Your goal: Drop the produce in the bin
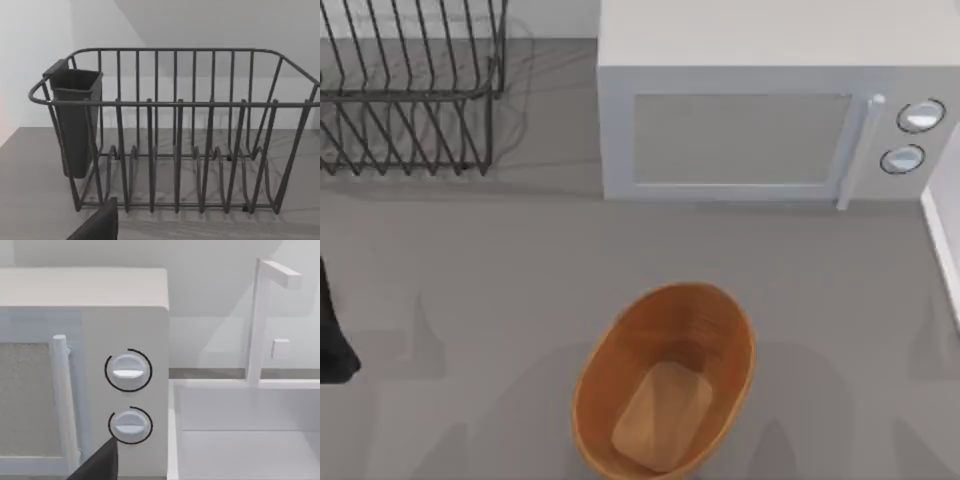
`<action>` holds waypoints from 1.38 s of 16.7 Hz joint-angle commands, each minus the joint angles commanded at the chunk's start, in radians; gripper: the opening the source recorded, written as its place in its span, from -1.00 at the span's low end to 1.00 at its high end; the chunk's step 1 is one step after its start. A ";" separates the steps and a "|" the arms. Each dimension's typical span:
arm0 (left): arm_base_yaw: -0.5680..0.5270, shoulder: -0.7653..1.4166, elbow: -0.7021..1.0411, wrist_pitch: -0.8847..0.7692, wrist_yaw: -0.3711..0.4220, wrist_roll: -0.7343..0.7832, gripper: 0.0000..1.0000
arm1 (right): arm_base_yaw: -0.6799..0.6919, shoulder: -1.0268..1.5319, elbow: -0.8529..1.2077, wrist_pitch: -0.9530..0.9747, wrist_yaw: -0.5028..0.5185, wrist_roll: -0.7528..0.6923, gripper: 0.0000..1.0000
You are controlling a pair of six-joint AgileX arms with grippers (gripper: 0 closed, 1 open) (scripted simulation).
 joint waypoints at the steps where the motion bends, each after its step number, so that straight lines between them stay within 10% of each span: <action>1: 0.000 0.000 0.000 0.000 0.000 0.000 1.00 | 0.000 0.000 0.000 0.000 0.000 0.000 1.00; 9: 0.050 0.297 0.272 -0.175 0.008 0.096 1.00 | 0.000 0.000 0.000 0.000 0.000 0.000 1.00; 23: 0.213 1.689 1.149 -0.884 0.046 0.435 1.00 | 0.000 0.000 0.000 0.000 0.000 0.000 1.00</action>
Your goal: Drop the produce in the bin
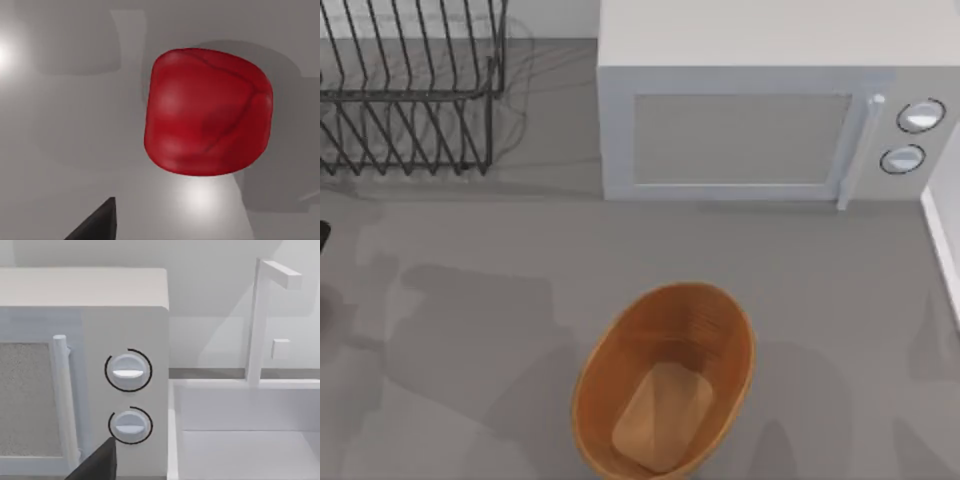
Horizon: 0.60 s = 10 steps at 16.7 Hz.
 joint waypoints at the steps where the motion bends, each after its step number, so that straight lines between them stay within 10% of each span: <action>1: 0.008 0.053 0.047 -0.028 0.002 0.016 1.00 | 0.000 0.000 0.000 0.000 0.000 0.000 1.00; 10: 0.023 0.170 0.167 -0.089 0.007 0.054 1.00 | 0.000 0.000 0.000 0.000 0.000 0.000 1.00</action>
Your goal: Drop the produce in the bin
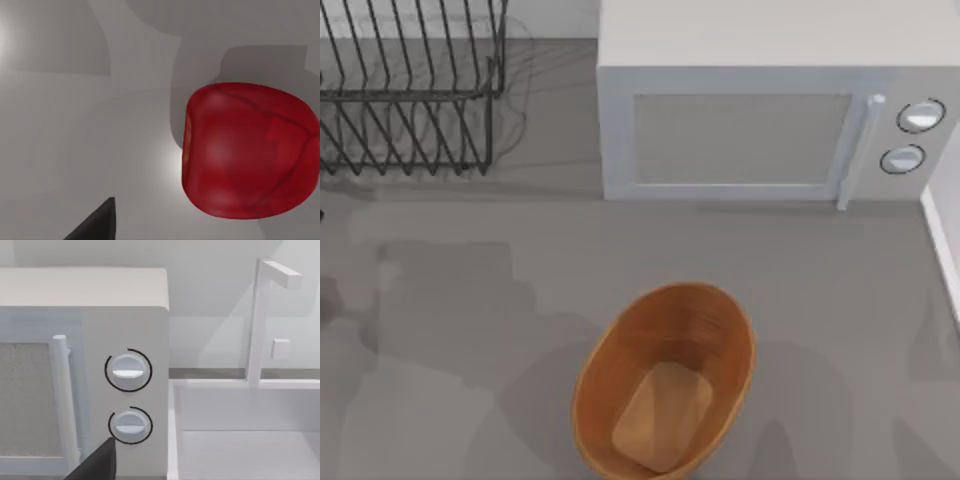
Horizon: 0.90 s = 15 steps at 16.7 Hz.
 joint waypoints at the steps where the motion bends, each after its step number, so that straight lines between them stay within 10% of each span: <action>1: 0.000 0.002 -0.002 0.003 0.000 -0.001 1.00 | 0.000 0.000 0.000 0.000 0.000 0.000 1.00; 13: -0.004 0.127 -0.129 0.253 0.001 -0.006 1.00 | 0.000 0.000 0.000 0.000 0.000 0.000 1.00; 15: -0.004 0.127 -0.129 0.253 0.001 -0.006 0.70 | 0.000 0.000 0.000 0.000 0.000 0.000 1.00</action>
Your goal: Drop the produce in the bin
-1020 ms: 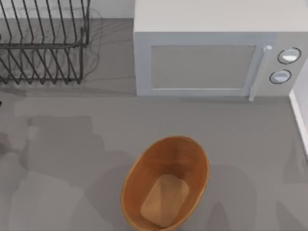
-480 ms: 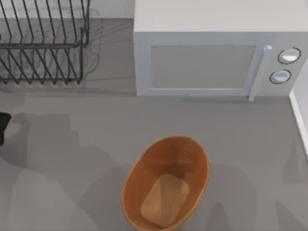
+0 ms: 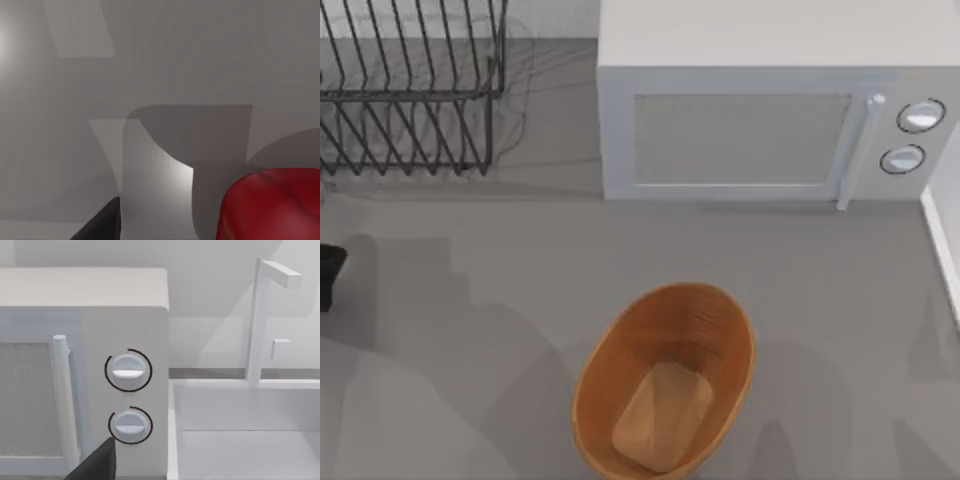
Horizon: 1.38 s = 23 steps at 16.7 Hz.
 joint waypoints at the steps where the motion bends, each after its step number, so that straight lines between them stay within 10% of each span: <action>1: 0.000 0.000 0.000 0.000 0.000 0.000 0.55 | 0.000 0.000 0.000 0.000 0.000 0.000 1.00; 11: 0.000 0.000 0.000 0.000 0.000 0.000 -0.96 | 0.000 0.000 0.000 0.000 0.000 0.000 1.00; 23: 0.005 -0.015 0.042 -0.040 -0.011 0.007 -1.00 | 0.000 0.000 0.000 0.000 0.000 0.000 1.00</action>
